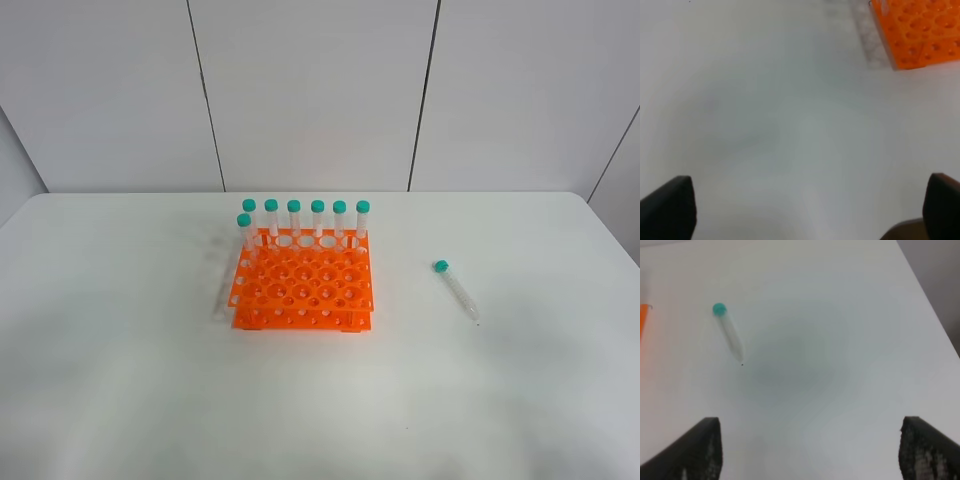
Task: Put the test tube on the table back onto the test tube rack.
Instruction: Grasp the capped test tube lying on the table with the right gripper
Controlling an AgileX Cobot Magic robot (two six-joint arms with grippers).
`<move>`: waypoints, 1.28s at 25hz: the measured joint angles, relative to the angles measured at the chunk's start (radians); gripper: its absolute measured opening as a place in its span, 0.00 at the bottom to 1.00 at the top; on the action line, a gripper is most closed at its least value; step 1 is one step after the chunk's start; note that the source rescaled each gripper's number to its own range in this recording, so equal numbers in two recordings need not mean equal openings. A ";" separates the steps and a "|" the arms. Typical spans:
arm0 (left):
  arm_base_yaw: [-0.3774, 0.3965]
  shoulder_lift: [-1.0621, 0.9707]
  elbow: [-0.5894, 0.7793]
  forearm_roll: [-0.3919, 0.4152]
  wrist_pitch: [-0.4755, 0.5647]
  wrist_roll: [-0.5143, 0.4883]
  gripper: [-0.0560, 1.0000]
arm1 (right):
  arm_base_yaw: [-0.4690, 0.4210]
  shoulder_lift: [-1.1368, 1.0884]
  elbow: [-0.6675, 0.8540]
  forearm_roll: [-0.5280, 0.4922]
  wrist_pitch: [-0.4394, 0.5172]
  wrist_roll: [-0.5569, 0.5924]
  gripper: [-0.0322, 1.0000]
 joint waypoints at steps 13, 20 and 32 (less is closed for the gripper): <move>0.000 0.000 0.000 0.000 0.000 0.000 1.00 | 0.064 0.324 -0.304 0.033 -0.018 -0.127 0.88; 0.000 0.000 0.000 0.000 0.000 0.000 1.00 | 0.108 0.752 -0.434 0.065 -0.065 -0.181 0.88; 0.000 0.000 0.000 0.000 0.000 0.000 1.00 | 0.109 1.371 -0.595 0.130 -0.127 -0.279 0.88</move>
